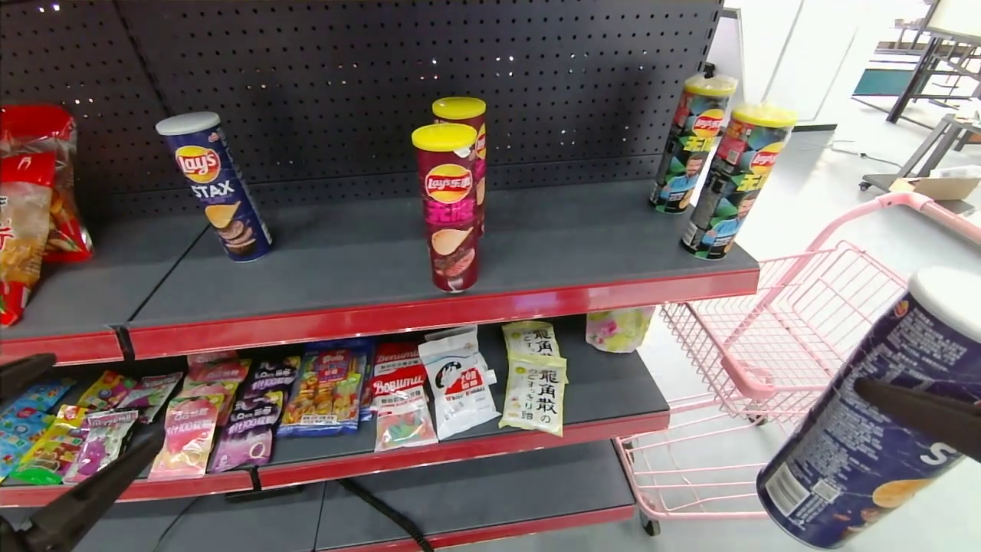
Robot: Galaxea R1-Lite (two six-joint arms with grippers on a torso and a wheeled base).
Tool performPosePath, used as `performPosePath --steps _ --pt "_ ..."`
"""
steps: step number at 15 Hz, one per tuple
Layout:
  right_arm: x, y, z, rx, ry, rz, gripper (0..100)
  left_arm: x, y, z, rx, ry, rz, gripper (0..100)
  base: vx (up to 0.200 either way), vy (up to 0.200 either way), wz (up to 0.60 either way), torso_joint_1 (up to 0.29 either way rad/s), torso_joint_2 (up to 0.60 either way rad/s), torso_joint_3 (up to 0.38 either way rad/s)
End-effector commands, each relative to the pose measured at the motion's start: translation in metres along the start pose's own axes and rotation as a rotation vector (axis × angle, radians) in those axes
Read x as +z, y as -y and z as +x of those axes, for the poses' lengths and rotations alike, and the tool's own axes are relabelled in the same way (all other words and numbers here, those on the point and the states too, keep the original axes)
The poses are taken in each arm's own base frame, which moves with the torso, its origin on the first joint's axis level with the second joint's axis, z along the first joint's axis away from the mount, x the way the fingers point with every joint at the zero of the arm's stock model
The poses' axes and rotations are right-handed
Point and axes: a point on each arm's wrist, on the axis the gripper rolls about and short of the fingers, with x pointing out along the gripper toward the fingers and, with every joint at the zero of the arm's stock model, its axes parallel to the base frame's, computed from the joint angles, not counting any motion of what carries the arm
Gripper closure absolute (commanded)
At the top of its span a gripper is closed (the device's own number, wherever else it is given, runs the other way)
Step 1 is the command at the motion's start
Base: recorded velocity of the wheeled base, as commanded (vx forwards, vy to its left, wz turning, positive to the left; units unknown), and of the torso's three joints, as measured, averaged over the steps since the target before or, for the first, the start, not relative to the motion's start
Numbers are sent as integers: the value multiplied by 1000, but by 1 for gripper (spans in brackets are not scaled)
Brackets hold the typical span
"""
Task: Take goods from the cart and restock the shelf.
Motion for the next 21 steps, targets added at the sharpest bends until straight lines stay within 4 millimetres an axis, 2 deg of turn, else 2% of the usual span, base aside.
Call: performPosePath --steps 1,5,8,11,17,21 --pt "2 0 7 25 -14 -1 100 0 0 0 0 2 2 0 0 200 0 -2 2 2" --pt "-1 0 15 52 -43 2 100 0 0 0 2 3 2 0 0 200 0 2 2 0" --pt "5 1 22 60 -48 -1 100 1 0 0 3 4 4 0 0 200 0 2 4 -4" --pt "2 2 22 46 -56 -70 100 1 0 0 3 4 4 0 0 200 0 7 5 4" --pt "2 3 24 27 -65 -80 100 1 0 0 3 5 5 0 0 200 0 -1 2 3" --pt "0 6 29 4 -85 -98 100 2 -1 0 5 5 3 0 0 0 0 0 0 0"
